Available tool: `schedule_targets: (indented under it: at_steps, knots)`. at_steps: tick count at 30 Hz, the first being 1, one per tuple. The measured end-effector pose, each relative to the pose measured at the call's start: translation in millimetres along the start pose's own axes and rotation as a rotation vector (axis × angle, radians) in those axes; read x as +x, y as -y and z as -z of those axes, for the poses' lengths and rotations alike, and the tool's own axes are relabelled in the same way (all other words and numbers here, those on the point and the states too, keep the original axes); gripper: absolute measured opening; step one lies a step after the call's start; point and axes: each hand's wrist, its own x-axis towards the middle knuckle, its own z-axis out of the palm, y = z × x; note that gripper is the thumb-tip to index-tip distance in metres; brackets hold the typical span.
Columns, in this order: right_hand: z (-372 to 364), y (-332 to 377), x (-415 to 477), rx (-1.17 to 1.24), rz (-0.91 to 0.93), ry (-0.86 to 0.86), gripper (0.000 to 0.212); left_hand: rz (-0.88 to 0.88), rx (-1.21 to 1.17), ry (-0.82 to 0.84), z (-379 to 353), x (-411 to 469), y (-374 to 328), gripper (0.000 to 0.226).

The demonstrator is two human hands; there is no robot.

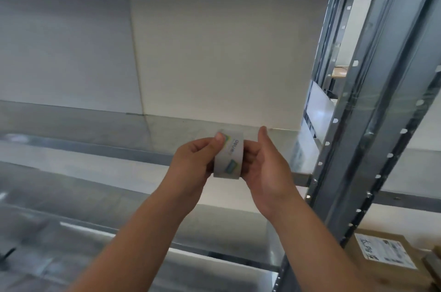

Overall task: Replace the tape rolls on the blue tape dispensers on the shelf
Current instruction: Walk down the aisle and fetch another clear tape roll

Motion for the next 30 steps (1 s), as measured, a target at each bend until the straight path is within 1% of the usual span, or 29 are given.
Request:
schedule_targets:
  at_steps: [4,7,10,13,19,25,30]
  knots:
    - [-15,-14,9,0.033,-0.064,0.09,0.077,0.024,-0.001,-0.096,20,-13,0,0.069]
    - [-38,-28,15,0.061,-0.124,0.187,0.081,0.033,-0.072,-0.223,42,-29,-4,0.071]
    - [-71,-43,16,0.079,-0.203,0.301,0.084,0.037,-0.091,-0.363,74,-51,-10,0.074]
    - [-113,-57,11,0.083,-0.254,0.41,0.085,0.021,-0.144,-0.483,113,-80,-18,0.077]
    - [-211,-82,-8,0.099,-0.338,0.581,0.086,-0.064,-0.246,-0.636,189,-147,-43,0.075]
    - [-313,-117,-34,0.111,-0.402,0.696,0.072,-0.123,-0.257,-0.768,265,-216,-69,0.083]
    - [-398,-145,-56,0.115,-0.43,0.796,0.072,-0.142,-0.214,-0.845,332,-272,-96,0.088]
